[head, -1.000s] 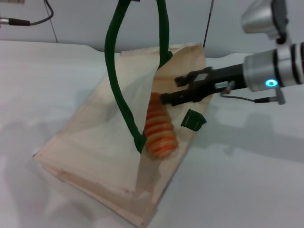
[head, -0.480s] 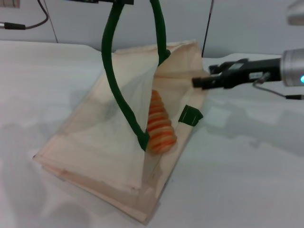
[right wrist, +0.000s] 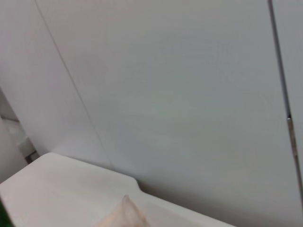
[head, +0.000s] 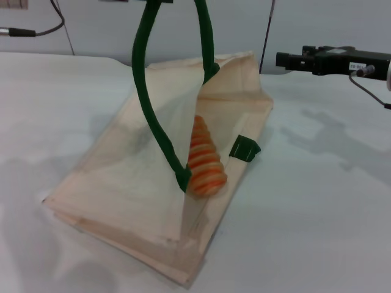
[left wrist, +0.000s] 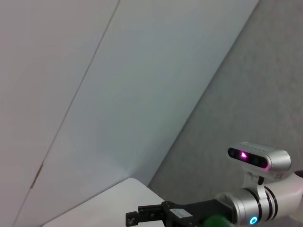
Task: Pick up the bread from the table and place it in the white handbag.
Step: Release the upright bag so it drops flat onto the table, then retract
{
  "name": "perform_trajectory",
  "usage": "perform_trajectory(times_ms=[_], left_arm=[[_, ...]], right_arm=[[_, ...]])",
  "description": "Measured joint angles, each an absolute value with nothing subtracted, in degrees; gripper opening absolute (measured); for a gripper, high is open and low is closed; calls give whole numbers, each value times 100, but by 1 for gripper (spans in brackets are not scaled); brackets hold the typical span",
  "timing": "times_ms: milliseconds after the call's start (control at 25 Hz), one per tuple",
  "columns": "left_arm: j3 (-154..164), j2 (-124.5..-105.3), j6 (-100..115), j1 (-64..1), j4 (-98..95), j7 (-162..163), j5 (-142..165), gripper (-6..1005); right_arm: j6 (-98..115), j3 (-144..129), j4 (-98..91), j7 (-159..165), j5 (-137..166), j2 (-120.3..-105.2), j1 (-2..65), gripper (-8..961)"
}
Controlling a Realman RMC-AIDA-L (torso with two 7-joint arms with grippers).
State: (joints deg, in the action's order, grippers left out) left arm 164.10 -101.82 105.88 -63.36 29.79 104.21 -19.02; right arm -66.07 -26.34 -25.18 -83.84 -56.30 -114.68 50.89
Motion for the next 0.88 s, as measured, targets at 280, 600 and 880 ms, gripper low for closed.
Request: perform_trajectory(times_ms=[280,600,880], left_arm=[[16409,-10186,10565,-6330,2979,10439,-1874,172],[16409,-10208,10460,-6315,2999,10443,-1948,611],[16409,-10417,10225,-6112,3040,9469,-2507,730]], right_arm=[[-6570,-2592,-2532,-8385,-5645,-11477,5092,894],[-6436,-2581,-2539,-8390,-5652,-11483,5099,894],[-5913,-2562,-2319,-9574,-6743,-11577,4985,894]])
